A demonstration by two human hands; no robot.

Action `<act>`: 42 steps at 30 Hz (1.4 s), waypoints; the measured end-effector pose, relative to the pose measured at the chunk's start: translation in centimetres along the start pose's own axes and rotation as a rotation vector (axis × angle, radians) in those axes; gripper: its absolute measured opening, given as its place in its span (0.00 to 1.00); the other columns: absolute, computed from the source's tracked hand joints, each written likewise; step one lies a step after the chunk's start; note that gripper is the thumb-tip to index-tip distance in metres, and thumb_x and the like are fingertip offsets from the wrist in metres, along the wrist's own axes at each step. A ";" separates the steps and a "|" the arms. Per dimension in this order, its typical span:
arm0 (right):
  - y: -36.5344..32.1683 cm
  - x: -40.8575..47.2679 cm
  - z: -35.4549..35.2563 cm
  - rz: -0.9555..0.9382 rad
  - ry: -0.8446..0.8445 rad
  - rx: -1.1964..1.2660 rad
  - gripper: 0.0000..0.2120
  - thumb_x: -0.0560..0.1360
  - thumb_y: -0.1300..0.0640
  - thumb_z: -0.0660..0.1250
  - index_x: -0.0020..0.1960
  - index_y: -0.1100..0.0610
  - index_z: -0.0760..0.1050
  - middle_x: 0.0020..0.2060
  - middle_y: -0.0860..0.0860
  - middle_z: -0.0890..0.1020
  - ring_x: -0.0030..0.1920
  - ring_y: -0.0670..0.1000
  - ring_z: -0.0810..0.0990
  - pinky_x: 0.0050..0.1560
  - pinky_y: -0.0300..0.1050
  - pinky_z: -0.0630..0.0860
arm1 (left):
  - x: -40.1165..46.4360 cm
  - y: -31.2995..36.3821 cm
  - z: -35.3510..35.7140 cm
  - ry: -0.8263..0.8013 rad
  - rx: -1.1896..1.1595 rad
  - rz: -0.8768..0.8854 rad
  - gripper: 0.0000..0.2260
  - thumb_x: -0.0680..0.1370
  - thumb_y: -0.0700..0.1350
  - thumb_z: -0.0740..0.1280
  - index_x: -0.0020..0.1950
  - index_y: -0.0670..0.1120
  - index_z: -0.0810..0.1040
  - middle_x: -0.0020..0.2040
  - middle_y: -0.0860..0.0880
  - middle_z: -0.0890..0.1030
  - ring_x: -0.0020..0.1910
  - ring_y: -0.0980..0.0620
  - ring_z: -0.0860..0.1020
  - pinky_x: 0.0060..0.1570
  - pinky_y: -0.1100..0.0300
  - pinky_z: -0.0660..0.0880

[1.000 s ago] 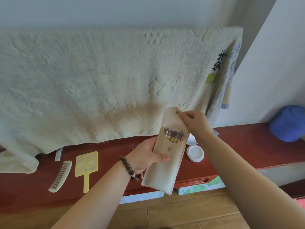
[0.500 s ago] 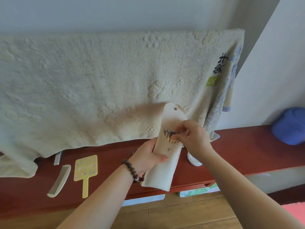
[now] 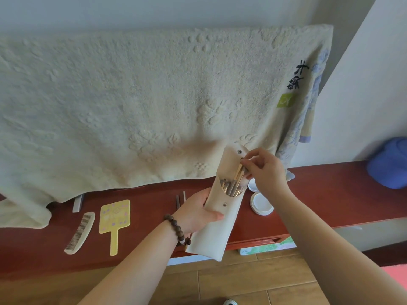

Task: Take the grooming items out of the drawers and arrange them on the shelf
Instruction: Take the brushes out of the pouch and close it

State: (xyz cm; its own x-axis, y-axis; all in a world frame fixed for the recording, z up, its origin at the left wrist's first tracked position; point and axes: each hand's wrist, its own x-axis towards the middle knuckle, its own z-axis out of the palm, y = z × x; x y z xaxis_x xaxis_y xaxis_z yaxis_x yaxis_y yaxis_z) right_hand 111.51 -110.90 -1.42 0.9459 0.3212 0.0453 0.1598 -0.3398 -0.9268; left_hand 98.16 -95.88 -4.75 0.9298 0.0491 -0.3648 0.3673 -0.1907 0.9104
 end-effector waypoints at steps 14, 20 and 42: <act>-0.5 2.3 0.1 0.061 0.105 0.174 0.02 0.75 0.64 0.67 0.45 0.61 0.74 0.34 0.55 0.82 0.30 0.45 0.80 0.34 0.37 0.79 | -2.2 -3.0 -1.0 0.027 0.008 -0.082 0.16 0.72 0.39 0.71 0.59 0.50 0.76 0.53 0.51 0.83 0.51 0.53 0.82 0.55 0.53 0.78; 2.3 3.0 1.2 0.126 -0.047 0.145 0.02 0.75 0.67 0.67 0.45 0.63 0.74 0.35 0.61 0.81 0.32 0.53 0.81 0.35 0.43 0.82 | -4.6 -6.5 -2.7 0.155 -0.100 -0.198 0.19 0.67 0.41 0.71 0.58 0.49 0.77 0.52 0.49 0.84 0.51 0.50 0.83 0.57 0.46 0.77; 7.1 1.6 13.6 0.148 -0.259 -0.230 0.07 0.71 0.56 0.73 0.47 0.56 0.79 0.39 0.51 0.81 0.40 0.51 0.79 0.42 0.43 0.75 | -9.5 -9.2 -4.0 0.381 -0.269 -0.300 0.19 0.68 0.42 0.72 0.58 0.49 0.76 0.51 0.51 0.84 0.50 0.50 0.83 0.53 0.46 0.79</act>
State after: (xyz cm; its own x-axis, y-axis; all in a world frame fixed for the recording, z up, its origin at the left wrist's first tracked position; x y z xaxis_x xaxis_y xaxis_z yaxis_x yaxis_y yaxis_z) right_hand 110.27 -100.80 -12.99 0.8657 0.4564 -0.2057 0.1135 -0.5792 -0.8073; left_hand 86.08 -90.64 -8.86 0.7086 0.4235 -0.5645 0.5642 0.1405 0.8136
